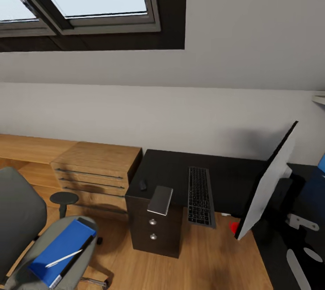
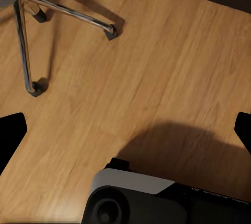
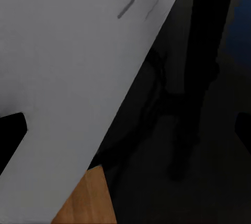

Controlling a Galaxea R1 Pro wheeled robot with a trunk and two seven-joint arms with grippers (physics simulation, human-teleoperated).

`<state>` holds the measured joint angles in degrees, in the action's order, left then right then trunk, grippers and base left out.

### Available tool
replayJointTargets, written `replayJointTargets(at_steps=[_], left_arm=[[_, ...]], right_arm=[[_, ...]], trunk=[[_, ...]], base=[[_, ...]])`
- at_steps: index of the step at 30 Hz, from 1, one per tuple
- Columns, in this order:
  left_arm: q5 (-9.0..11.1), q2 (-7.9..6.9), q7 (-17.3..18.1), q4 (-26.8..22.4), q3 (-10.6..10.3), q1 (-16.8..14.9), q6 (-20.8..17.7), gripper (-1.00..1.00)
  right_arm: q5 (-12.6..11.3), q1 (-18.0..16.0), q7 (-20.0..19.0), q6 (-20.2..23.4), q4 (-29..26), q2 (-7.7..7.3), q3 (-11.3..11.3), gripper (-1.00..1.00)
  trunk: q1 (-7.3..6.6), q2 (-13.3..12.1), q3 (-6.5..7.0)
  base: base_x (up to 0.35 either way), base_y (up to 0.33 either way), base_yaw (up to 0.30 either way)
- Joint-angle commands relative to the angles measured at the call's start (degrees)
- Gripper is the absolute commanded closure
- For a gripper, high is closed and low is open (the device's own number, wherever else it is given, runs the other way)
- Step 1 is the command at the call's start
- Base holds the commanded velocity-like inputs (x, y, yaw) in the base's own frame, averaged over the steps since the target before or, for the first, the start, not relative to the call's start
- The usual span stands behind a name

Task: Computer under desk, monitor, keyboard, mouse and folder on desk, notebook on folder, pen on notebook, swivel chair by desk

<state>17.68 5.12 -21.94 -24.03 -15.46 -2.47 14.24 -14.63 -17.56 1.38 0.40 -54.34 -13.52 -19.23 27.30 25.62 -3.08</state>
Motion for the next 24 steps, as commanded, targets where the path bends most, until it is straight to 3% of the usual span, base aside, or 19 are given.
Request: replayJointTargets(at_steps=[1, 12, 24], left_arm=[[0.51, -0.03, -0.38, 0.04, -0.49, -0.07, 0.26, -1.00], [0.45, -0.02, -0.37, 0.04, -0.53, -0.07, 0.29, -1.00], [0.40, -0.02, -0.38, 0.04, -0.63, -0.07, 0.27, -1.00]], right_arm=[[-0.58, -0.02, 0.11, 0.04, -0.06, -0.02, 0.06, -1.00], [-0.58, -0.02, 0.20, 0.05, -0.06, -0.05, -0.15, -1.00], [-0.58, -0.02, 0.29, 0.05, -0.06, -0.10, -0.37, -1.00]], trunk=[[0.03, 0.12, -0.12], [0.03, 0.12, -0.12], [0.03, 0.12, -0.12]], base=[[0.000, 0.000, 0.207], [0.036, 0.000, 0.177], [0.130, 0.000, 0.014]])
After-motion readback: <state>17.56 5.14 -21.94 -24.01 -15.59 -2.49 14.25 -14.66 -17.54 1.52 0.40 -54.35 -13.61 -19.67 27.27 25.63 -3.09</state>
